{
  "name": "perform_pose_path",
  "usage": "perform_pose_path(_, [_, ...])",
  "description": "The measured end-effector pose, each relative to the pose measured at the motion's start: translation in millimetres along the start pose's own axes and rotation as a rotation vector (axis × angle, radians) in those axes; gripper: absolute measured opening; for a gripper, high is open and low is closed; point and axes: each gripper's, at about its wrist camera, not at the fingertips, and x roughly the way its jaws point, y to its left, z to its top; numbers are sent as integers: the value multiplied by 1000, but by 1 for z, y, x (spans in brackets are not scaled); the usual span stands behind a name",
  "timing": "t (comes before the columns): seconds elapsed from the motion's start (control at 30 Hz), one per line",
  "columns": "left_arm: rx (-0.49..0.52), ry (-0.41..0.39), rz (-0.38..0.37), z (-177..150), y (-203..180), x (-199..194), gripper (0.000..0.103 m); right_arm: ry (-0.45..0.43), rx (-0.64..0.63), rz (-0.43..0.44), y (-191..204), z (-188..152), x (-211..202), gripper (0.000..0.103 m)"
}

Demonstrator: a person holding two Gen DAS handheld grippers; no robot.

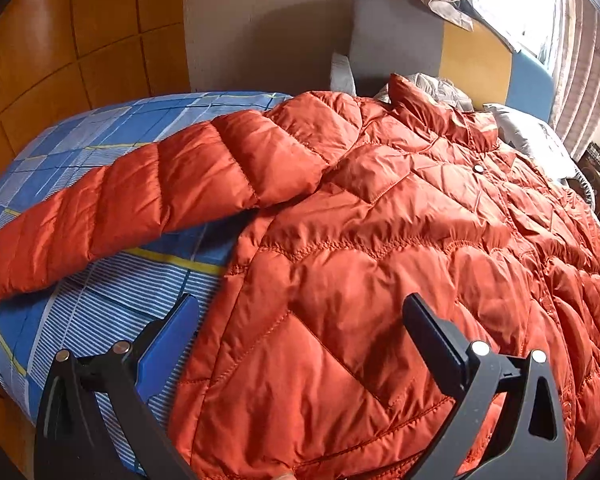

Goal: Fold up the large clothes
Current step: 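Reach the right tool to a sleeve cuff and close on it, then lift the sleeve and lay it across the jacket body, open right tool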

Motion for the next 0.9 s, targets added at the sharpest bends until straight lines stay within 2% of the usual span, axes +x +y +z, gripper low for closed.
perform_pose_path(0.2, [4, -18, -18, 0, 8, -5, 101, 7, -153, 95, 94, -23, -13, 4])
perform_pose_path(0.4, [-26, -57, -29, 2, 20, -14, 101, 44, -318, 225, 190, -76, -25, 4])
perform_pose_path(0.63, [-47, -63, -45, -1, 28, -16, 101, 131, -531, 396, 303, -178, -37, 4])
perform_pose_path(0.73, [-48, -74, -43, -2, 31, -19, 101, 176, -600, 433, 338, -221, -35, 4])
perform_pose_path(0.9, [-71, -84, -60, 0, 39, -22, 101, 258, -671, 464, 370, -283, -26, 4])
